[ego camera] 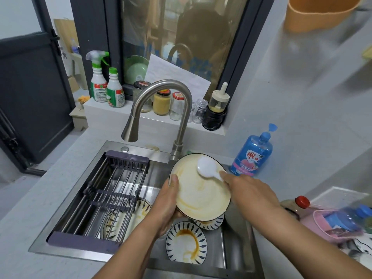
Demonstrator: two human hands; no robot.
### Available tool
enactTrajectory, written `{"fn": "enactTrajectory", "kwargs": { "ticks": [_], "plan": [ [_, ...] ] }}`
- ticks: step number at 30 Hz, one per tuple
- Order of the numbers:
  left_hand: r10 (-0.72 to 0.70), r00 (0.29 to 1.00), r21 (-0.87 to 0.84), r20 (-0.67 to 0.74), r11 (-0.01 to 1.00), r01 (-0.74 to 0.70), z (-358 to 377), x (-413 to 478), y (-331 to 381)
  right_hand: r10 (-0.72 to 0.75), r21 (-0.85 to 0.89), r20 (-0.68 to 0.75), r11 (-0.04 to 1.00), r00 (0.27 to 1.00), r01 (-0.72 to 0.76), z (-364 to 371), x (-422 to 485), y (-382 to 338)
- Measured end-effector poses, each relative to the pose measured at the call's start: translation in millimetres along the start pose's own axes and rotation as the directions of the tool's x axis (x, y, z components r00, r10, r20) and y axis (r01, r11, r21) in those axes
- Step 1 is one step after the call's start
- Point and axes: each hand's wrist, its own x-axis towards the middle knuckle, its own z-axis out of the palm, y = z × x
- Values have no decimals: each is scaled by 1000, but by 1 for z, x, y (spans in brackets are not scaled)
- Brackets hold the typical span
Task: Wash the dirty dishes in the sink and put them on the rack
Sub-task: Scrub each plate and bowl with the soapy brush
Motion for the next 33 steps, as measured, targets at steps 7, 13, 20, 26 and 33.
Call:
{"fn": "enactTrajectory", "kwargs": {
  "ticks": [7, 13, 20, 26, 33],
  "plan": [
    [-99, 994, -141, 52, 984, 106, 1, -2, -6, -157, 472, 62, 875, 986, 110, 22, 3, -31],
    [-125, 988, -275, 93, 950, 146, -1, 0, 0, -283, 401, 220, 899, 933, 178, 2, -4, -16],
    [-52, 996, -82, 67, 995, 58, 7, 4, -12, -187, 44, 66, 982, 980, 185, -6, -1, -25],
    [-13, 994, -137, -108, 991, -2, -1, 13, -9, -14, 10, 84, 1000, 996, 13, 4, 13, 2],
    [-63, 976, -162, -210, 986, 29, 1, 19, -12, -241, 244, 219, 952, 945, 186, 8, -14, -14]
  ]
}}
